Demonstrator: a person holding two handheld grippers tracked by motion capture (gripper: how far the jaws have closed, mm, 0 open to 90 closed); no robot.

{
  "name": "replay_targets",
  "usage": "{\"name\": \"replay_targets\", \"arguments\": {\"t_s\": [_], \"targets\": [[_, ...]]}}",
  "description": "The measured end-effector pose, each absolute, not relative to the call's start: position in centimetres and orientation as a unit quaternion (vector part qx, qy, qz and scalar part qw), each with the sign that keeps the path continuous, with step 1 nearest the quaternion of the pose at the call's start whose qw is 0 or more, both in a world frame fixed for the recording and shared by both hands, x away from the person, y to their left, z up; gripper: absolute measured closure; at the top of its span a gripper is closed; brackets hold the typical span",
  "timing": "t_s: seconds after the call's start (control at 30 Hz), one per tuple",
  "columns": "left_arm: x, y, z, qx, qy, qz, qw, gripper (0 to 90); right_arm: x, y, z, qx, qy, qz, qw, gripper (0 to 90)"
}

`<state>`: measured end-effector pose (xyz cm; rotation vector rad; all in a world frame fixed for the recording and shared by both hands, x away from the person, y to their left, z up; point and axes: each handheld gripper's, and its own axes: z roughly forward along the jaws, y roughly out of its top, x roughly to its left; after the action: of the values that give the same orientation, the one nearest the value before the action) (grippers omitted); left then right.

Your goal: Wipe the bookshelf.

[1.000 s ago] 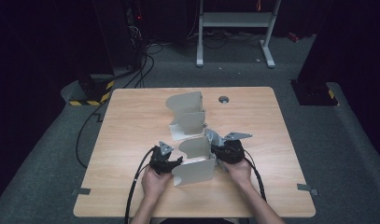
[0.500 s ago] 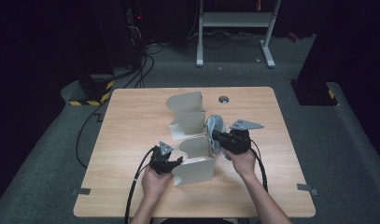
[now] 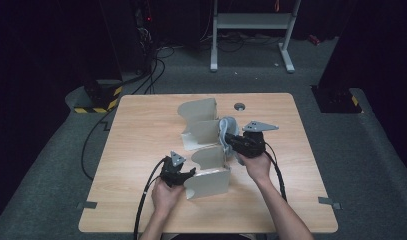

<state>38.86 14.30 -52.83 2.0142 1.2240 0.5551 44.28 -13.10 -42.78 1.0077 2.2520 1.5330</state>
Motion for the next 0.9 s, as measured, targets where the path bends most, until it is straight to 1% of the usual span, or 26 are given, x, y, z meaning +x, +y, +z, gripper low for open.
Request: {"name": "replay_targets", "arguments": {"t_s": [0.23,0.4,0.5,0.67,0.9], "targets": [[38.9,14.3,-52.8,0.779,0.473,0.215,0.352,29.6,44.1,-13.7,-43.0,0.353,0.762,0.53,0.117,83.8],[38.9,14.3,-52.8,0.779,0.473,0.214,0.352,29.6,43.7,-14.6,-42.0,0.354,0.746,0.548,0.134,83.9],[38.9,14.3,-52.8,0.778,0.473,0.214,0.352,29.6,43.8,-14.5,-41.6,0.353,0.75,0.542,0.138,83.9],[38.9,14.3,-52.8,0.779,0.473,0.215,0.352,29.6,44.7,-13.6,-42.9,0.358,0.761,0.527,0.12,83.8],[38.9,14.3,-52.8,0.779,0.473,0.215,0.352,29.6,44.9,-12.8,-44.7,0.364,0.776,0.504,0.107,83.8]]}}
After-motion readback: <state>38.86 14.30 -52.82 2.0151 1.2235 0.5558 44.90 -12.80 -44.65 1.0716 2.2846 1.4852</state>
